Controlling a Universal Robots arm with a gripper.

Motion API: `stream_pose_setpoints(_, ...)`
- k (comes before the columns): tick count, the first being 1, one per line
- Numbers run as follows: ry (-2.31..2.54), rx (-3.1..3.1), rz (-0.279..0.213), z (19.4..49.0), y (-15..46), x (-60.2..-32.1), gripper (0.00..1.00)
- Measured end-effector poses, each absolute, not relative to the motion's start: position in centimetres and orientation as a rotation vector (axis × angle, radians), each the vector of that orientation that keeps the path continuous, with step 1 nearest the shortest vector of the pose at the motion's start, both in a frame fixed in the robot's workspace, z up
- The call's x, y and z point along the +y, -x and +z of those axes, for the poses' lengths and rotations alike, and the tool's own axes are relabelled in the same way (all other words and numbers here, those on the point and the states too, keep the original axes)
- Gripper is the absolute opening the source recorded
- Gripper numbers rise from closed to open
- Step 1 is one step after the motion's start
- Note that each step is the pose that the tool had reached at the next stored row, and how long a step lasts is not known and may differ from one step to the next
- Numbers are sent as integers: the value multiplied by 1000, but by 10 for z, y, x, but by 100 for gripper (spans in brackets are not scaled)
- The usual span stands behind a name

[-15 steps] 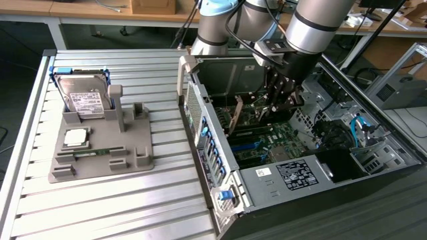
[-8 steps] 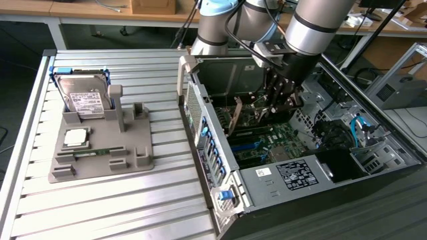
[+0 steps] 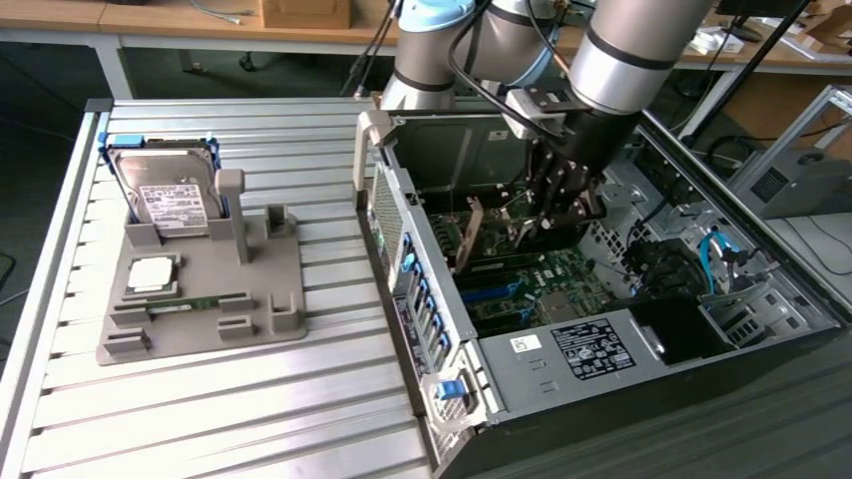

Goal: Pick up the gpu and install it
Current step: 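Insert the gpu into the slot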

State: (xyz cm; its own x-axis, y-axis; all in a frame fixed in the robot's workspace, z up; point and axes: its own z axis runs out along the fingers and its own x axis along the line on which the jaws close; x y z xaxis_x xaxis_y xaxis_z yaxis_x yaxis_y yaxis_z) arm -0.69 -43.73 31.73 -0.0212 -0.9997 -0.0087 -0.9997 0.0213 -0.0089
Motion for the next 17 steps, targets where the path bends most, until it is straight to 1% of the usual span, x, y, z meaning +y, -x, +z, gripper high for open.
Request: stream_pose_setpoints(17,2189,2236,0,315,11,-452,27)
